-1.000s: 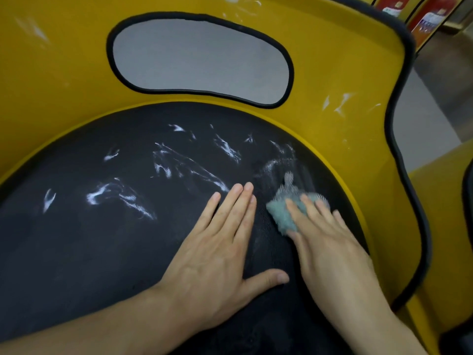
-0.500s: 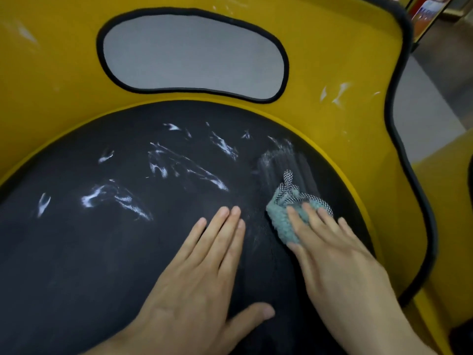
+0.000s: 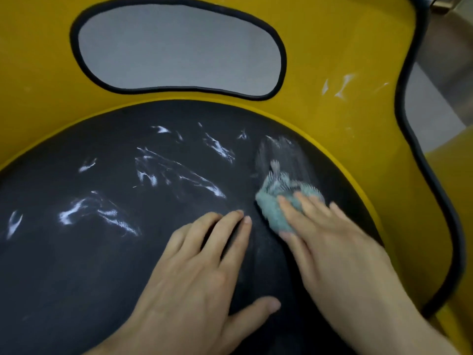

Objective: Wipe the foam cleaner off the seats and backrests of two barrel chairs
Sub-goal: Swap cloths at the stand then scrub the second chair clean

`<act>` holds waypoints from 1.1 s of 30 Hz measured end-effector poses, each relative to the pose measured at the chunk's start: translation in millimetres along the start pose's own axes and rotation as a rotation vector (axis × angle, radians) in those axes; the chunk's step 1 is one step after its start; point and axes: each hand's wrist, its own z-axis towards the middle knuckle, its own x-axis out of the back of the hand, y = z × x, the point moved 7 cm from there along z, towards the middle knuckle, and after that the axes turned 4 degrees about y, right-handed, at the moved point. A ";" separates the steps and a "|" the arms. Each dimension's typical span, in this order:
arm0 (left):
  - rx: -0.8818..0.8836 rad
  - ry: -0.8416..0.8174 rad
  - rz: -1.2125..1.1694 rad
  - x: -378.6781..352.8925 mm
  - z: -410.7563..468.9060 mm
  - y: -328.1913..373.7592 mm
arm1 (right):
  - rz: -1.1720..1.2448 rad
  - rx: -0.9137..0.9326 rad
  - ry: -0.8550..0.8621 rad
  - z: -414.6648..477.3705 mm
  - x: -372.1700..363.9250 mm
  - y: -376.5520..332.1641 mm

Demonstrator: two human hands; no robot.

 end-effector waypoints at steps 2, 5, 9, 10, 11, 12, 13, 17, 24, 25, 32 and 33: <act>0.031 -0.028 -0.002 -0.1 11.0 -1.0 | -0.001 0.009 -0.015 -11.5 -6.2 2.1; 0.063 -0.039 -0.019 0.0 18.2 -4.7 | 0.000 -0.010 0.034 28.5 -13.8 3.8; 0.082 -0.022 -0.045 -0.2 17.0 -5.4 | 0.032 -0.087 0.012 81.1 -14.8 2.7; 0.082 -0.020 -0.055 -1.9 17.0 -5.4 | 0.018 -0.081 0.017 75.5 -11.3 3.1; 0.080 -0.016 -0.065 -3.4 16.5 -5.7 | 0.004 -0.078 0.017 61.2 -6.1 3.3; 0.081 -0.008 -0.071 -3.9 15.9 -6.5 | 0.000 -0.074 0.016 41.9 -1.9 3.2; 0.083 0.004 -0.072 -4.2 15.9 -7.2 | 0.006 -0.070 0.012 21.0 1.3 2.8; 0.088 0.031 -0.087 -7.1 18.1 -7.2 | 0.034 -0.019 0.022 -16.5 -10.0 3.7; 0.109 0.052 -0.078 -5.9 19.1 -7.9 | 0.042 -0.059 -0.009 114.3 -23.3 -6.9; 0.105 0.044 -0.076 -6.6 19.2 -7.2 | 0.048 -0.067 -0.016 122.4 -23.3 -6.6; 0.100 0.029 -0.097 -7.5 17.7 -7.7 | 0.003 0.072 -0.058 5.3 -14.0 10.5; 0.098 0.030 -0.097 -7.7 17.7 -7.8 | 0.024 0.101 -0.052 -2.9 -16.1 10.3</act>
